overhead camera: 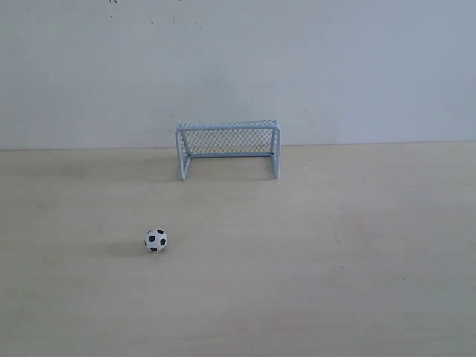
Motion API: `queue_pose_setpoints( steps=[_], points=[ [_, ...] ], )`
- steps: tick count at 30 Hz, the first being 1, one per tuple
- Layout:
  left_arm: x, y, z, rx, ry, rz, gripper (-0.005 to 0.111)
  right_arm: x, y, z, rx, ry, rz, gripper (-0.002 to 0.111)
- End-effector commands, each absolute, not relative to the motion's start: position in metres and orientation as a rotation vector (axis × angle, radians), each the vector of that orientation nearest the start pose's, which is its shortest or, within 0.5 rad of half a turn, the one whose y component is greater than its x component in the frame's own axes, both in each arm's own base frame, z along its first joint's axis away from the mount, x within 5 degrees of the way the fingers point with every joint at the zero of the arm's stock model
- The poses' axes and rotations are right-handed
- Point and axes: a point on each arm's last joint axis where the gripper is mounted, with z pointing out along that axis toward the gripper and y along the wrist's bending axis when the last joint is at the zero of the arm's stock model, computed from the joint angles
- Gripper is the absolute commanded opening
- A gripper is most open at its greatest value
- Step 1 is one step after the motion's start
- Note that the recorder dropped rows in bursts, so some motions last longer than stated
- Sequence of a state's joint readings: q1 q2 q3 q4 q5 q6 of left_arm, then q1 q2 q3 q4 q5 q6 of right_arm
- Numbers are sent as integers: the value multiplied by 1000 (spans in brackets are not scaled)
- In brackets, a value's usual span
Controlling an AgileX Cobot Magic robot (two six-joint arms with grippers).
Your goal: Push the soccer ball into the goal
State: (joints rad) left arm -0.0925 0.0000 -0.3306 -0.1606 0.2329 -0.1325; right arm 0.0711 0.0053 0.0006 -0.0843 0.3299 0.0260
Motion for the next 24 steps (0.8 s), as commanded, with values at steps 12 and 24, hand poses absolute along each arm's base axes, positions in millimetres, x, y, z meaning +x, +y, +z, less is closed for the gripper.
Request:
queue_pose_setpoints(
  steps=[12,24],
  points=[
    [29,-2,392,-121,1023,-366,4,54,1,184,-94,1801,-17,0],
    [169,-53,422,869,1924,15,4,54,1,184,-94,1801,-17,0]
  ],
)
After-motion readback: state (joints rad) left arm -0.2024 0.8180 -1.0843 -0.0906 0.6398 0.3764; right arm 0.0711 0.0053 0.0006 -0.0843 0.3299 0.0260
